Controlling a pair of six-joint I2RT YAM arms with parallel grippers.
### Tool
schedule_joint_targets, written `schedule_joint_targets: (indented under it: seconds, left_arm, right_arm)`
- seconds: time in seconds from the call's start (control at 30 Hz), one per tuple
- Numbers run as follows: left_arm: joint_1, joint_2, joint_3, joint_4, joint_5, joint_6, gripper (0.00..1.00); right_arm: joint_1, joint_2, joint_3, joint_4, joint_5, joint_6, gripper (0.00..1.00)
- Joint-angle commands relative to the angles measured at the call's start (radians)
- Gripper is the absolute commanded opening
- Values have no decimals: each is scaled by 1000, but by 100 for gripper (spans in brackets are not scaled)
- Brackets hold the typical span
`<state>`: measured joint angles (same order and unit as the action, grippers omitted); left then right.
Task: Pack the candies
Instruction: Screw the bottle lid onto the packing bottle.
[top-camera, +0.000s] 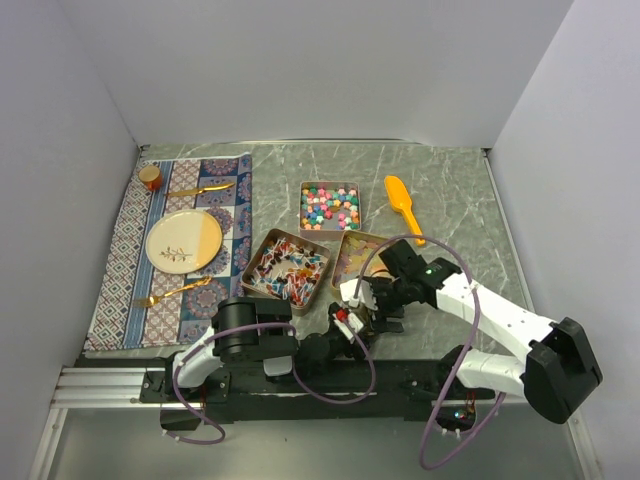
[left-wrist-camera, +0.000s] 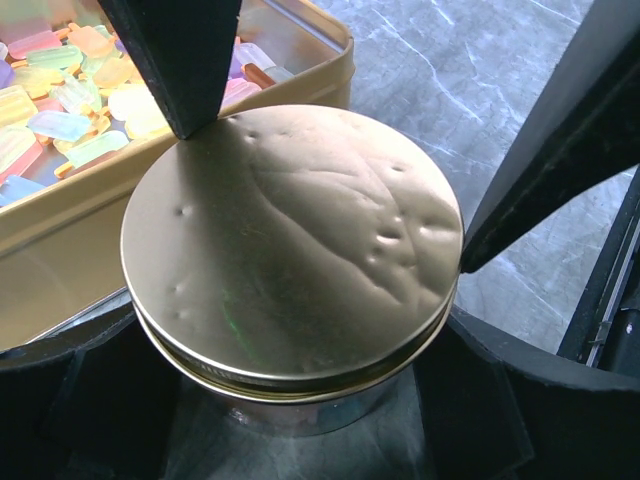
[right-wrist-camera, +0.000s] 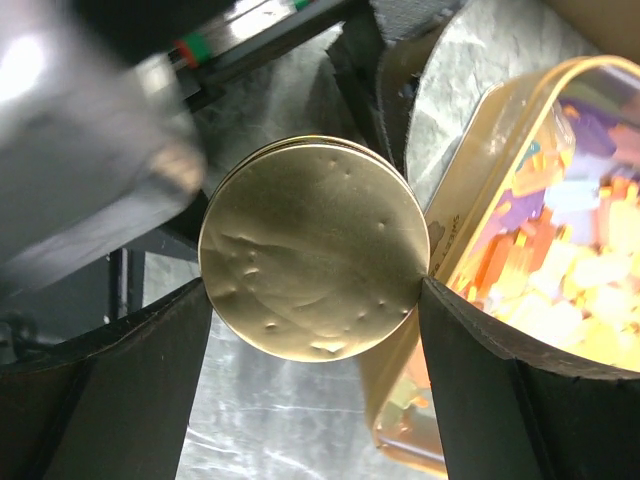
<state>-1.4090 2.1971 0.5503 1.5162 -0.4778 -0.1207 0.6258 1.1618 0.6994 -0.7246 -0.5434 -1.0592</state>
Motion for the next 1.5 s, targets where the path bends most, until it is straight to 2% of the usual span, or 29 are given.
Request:
schedule_joint_targets:
  seconds: [0.0,0.13,0.23,0.27,0.37,0.47,0.6,0.63,0.67,0.7,0.8,0.87,1.03,1.13,1.27,1.3,1.37,1.4,1.43,1.47]
  left_arm:
    - [1,110,-64,18,-27,-46,1]
    - [4,107,-61,4,-24,-48,1]
    - [8,102,-61,-11,-18,-53,1]
    - [10,95,-61,-23,-18,-54,1]
    - [18,90,-66,-21,-1,-51,1]
    - [25,92,-67,-25,13,-56,1]
    - [36,102,-56,-22,28,-39,4]
    - [36,104,-56,-13,39,-34,31]
    - [36,105,-55,-2,59,-21,46]
    - [36,102,-62,10,77,-13,97]
    - [36,69,-78,-7,123,-2,97]
    - [36,37,-87,-25,137,-5,97]
    - [28,-3,-112,-103,183,-10,97]
    - [2,-39,-136,-134,134,-4,97]
    - [-7,-284,-203,-362,117,-63,97]
    - [-4,-340,-216,-475,117,-69,97]
    - [-2,-546,-254,-565,137,-80,97]
    - [1,-618,-260,-691,151,-83,97]
    - [2,-749,-254,-758,160,-98,97]
    - [4,-804,-225,-837,157,-108,97]
  right_arm:
    - [25,82,-18,111,57,237,53]
    - [26,59,-3,117,48,297,52]
    - [17,-26,-41,119,43,323,77]
    - [5,-98,-54,117,45,320,100]
    - [-26,-262,-84,73,60,253,100]
    - [-80,-413,-81,-37,42,118,100]
    - [-233,-505,-58,-183,-1,-66,100]
    - [-235,-508,-42,-182,-15,-55,100]
    - [-236,-499,-31,-149,-26,-24,100]
    - [-235,-484,-18,-135,-71,46,100]
    - [-233,-397,54,-102,-108,166,100]
    - [-233,-361,84,-84,-118,191,99]
    - [-221,-387,74,-3,-138,269,100]
    - [-216,-384,94,-1,-110,303,100]
    - [-224,-405,129,23,9,416,100]
    - [-228,-418,135,39,34,442,100]
    - [-235,-462,132,117,101,546,100]
    - [-238,-481,130,143,167,577,100]
    - [-238,-507,132,166,212,611,100]
    - [-238,-516,137,207,261,687,100]
